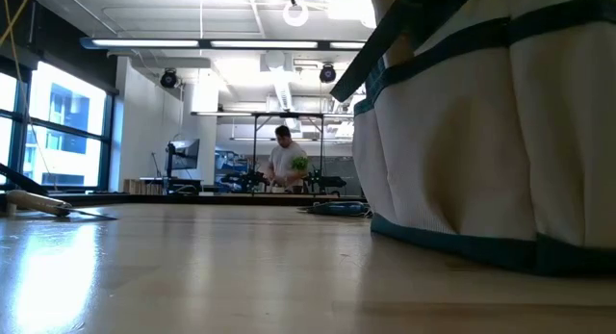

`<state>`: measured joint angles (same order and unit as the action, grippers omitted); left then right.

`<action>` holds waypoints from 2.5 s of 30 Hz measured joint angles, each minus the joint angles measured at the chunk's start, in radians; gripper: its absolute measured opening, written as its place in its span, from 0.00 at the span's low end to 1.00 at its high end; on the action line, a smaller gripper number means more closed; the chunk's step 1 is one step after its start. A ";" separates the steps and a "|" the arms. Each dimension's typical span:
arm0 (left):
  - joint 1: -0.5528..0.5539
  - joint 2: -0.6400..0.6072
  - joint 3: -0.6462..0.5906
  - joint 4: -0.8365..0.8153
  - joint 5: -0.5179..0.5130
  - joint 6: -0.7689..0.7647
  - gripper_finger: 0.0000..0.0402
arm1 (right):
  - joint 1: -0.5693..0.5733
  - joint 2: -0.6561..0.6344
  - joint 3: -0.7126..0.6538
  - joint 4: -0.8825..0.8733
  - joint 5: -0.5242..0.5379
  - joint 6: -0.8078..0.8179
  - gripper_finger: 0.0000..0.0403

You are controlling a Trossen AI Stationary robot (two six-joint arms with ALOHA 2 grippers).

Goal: Pick & Place Garden tools in Gardening bag
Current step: Put the green shear scissors into the gardening bag

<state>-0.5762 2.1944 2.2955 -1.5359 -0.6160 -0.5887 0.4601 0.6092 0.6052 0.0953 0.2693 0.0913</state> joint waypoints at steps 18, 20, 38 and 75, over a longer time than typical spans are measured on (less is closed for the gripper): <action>-0.063 0.000 0.000 -0.035 0.000 -0.182 0.42 | -0.309 0.204 0.104 0.071 0.037 0.039 0.49; -0.067 0.000 0.000 -0.036 0.000 -0.194 0.42 | -0.352 0.250 0.158 0.049 -0.030 0.042 0.50; -0.173 -0.008 -0.134 -0.034 -0.167 -0.432 0.42 | -0.662 0.748 0.667 -0.514 -0.238 0.170 0.49; -0.315 -0.118 -0.461 -0.035 -0.400 -0.796 0.42 | -0.776 1.258 1.252 -1.180 -0.261 0.286 0.49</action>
<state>-0.8916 2.0762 1.8350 -1.5709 -1.0158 -1.3851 -0.3155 1.8668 1.8568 -1.0848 0.0084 0.3772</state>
